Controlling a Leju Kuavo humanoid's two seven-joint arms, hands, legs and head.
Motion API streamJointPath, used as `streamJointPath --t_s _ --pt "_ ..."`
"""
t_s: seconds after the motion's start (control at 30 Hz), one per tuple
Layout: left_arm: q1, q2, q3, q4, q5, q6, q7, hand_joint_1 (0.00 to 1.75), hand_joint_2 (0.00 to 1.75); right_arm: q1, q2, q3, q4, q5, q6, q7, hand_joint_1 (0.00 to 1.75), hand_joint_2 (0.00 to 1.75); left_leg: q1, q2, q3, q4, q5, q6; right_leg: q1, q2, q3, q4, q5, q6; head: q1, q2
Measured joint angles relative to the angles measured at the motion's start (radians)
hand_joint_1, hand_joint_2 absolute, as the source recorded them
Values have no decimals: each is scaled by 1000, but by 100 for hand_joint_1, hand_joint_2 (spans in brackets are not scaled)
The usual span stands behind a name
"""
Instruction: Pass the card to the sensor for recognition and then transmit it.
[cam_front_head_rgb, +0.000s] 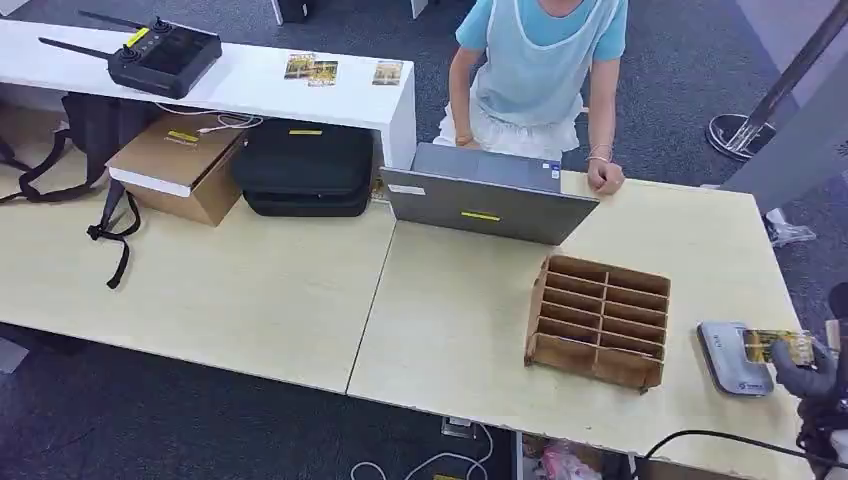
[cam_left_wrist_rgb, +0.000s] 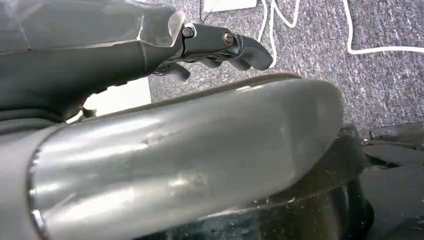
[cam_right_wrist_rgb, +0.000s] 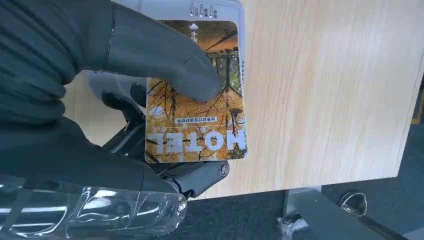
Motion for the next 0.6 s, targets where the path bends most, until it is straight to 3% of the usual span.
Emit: streamJointPath --t_s 0.6 --pt "-2 0 6 0 -14 0 8 0 0 7 4 -3 0 64 -6 24 175 175 0 0 0 0 0 0 0 0 0 0 0 0 0 0"
